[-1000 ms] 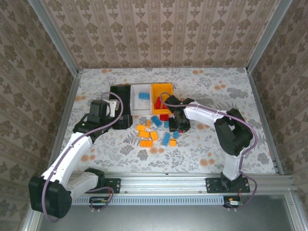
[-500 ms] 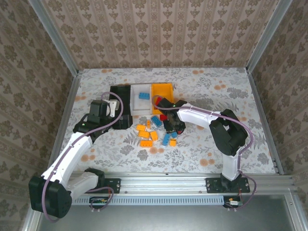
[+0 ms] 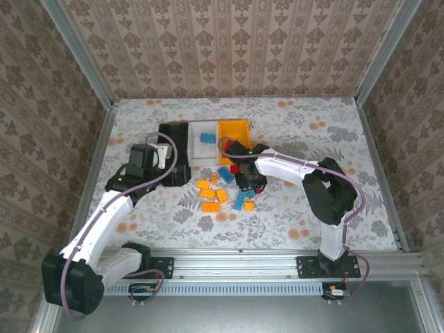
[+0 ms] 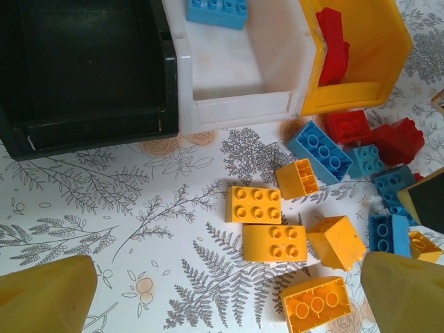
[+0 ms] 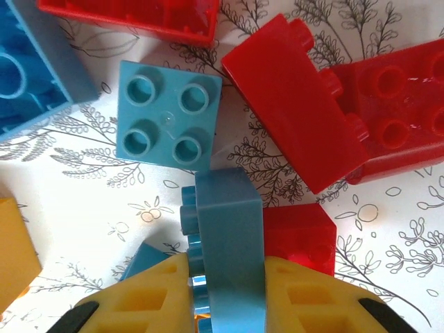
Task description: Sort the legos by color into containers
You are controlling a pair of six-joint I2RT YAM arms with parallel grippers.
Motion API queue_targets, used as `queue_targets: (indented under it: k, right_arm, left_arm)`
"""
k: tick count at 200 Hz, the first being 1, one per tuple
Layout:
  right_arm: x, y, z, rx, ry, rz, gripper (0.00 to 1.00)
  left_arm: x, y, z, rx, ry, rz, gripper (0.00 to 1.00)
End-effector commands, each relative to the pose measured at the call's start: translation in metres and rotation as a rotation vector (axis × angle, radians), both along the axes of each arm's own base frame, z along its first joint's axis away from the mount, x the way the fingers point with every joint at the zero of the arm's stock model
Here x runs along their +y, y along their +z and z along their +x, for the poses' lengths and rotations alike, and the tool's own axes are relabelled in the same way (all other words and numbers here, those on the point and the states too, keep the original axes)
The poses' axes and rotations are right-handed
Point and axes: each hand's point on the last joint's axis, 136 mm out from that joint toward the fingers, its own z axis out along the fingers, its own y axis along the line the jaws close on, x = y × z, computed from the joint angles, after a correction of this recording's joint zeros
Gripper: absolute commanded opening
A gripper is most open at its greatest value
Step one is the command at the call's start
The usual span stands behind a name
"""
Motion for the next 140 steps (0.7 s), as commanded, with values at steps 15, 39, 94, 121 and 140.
queue_targets:
  k: [15,39,94,121,140]
  right_arm:
    - [0.020,0.056,0.016,-0.094,0.012,0.136,0.26]
    - [0.042,0.078,0.029,-0.121,0.019,0.242,0.26]
    - [0.107,0.104,0.076,-0.139,0.050,0.449,0.26]
    - [0.129,0.103,0.100,-0.141,0.063,0.486,0.26]
    - [0.141,0.099,0.114,-0.134,0.071,0.499,0.26]
  left_arm:
    - [-0.001,-0.004,0.000,0.017,0.011,-0.019,1.00]
    - [0.000,-0.004,0.000,0.017,0.011,-0.019,1.00]
    - [0.000,-0.004,0.001,0.018,0.011,-0.019,1.00]
    - [0.001,-0.005,0.001,0.020,0.014,-0.016,1.00]
    - [0.000,-0.005,0.001,0.023,0.012,-0.019,1.00]
